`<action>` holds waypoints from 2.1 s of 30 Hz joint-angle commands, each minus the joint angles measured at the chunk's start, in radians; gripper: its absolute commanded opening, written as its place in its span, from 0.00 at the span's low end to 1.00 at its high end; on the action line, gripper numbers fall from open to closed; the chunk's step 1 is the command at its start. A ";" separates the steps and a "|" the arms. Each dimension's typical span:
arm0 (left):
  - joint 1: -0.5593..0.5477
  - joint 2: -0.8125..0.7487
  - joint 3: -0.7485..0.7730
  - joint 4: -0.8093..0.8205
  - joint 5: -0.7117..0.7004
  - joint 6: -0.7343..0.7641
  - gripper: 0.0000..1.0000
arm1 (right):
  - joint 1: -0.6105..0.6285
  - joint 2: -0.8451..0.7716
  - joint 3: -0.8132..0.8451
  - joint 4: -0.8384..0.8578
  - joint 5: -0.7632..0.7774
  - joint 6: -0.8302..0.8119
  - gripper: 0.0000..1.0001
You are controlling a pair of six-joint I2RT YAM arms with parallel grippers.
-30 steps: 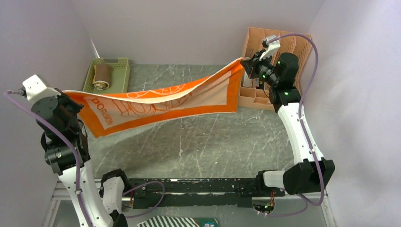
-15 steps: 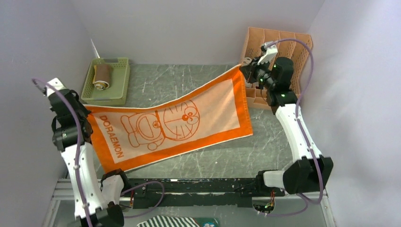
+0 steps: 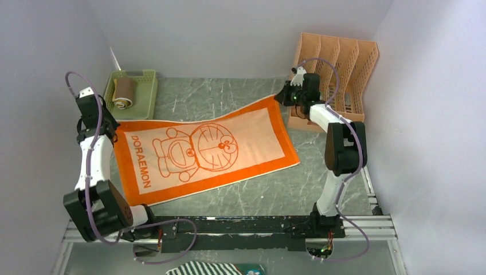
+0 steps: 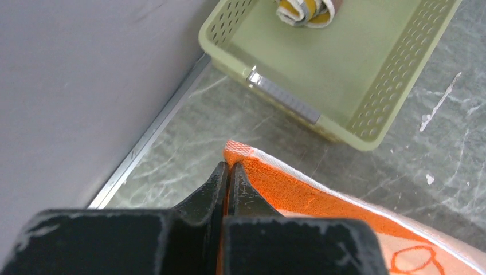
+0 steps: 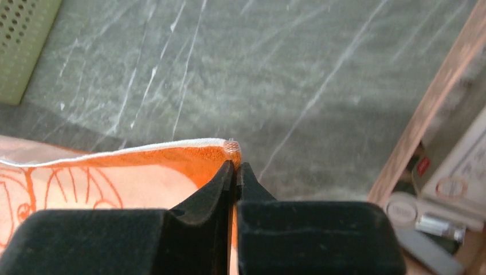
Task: Roll the towels
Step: Flatten out the towel at the center of the board, then fold the towel at the center of the board.
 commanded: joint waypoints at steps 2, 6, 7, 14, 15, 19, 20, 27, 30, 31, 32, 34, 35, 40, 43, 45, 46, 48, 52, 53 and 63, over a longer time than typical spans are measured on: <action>0.003 0.089 0.059 0.264 0.040 0.092 0.07 | -0.008 0.108 0.198 0.056 -0.048 -0.005 0.00; 0.003 0.135 0.052 0.347 0.012 0.141 0.07 | -0.008 0.198 0.300 0.046 -0.059 0.000 0.00; 0.004 0.143 0.048 0.363 0.003 0.145 0.07 | -0.007 0.211 0.323 0.046 -0.059 0.002 0.00; 0.004 0.169 0.009 0.386 0.039 0.118 0.07 | -0.008 0.265 0.398 -0.003 -0.059 -0.034 0.00; 0.003 0.170 -0.003 0.387 0.049 0.109 0.07 | -0.008 0.260 0.388 0.002 -0.059 -0.034 0.00; 0.003 0.191 -0.037 0.396 0.063 0.085 0.07 | -0.008 0.241 0.343 0.035 -0.066 -0.028 0.00; 0.003 0.203 -0.031 0.385 0.064 0.080 0.07 | -0.008 0.240 0.338 0.037 -0.070 -0.027 0.00; 0.003 0.256 -0.032 0.316 0.035 -0.003 0.07 | -0.008 0.231 0.290 0.067 -0.091 -0.011 0.00; 0.005 0.282 -0.019 0.304 0.048 -0.038 0.07 | -0.006 0.241 0.283 0.067 -0.095 -0.011 0.00; 0.004 0.297 -0.010 0.299 0.050 -0.046 0.07 | -0.007 0.245 0.286 0.064 -0.097 -0.013 0.00; 0.004 0.313 -0.001 0.291 0.050 -0.060 0.07 | -0.007 0.251 0.287 0.061 -0.099 -0.015 0.00; 0.005 0.354 0.020 0.283 0.055 -0.069 0.07 | -0.007 0.259 0.291 0.056 -0.099 -0.019 0.00; 0.004 0.378 0.028 0.284 0.060 -0.072 0.07 | -0.008 0.261 0.292 0.054 -0.099 -0.021 0.00; 0.003 0.500 0.069 0.324 0.072 -0.085 0.07 | -0.007 0.275 0.299 0.048 -0.100 -0.027 0.00; 0.003 0.580 0.128 0.346 0.091 -0.090 0.07 | -0.008 0.281 0.307 0.041 -0.098 -0.032 0.00; 0.004 0.626 0.177 0.341 0.100 -0.093 0.07 | -0.007 0.285 0.315 0.033 -0.097 -0.038 0.00; 0.003 0.647 0.202 0.341 0.103 -0.093 0.07 | -0.008 0.287 0.318 0.030 -0.095 -0.042 0.00; 0.004 0.676 0.233 0.354 0.109 -0.097 0.07 | -0.007 0.290 0.321 0.028 -0.091 -0.046 0.00; 0.003 0.717 0.272 0.412 0.127 -0.104 0.07 | -0.008 0.307 0.337 0.014 -0.089 -0.052 0.00; 0.003 0.730 0.284 0.416 0.140 -0.105 0.07 | -0.007 0.309 0.340 0.009 -0.089 -0.055 0.00; 0.002 0.603 0.211 0.447 0.115 -0.072 0.07 | -0.008 0.278 0.315 0.049 -0.111 -0.087 0.00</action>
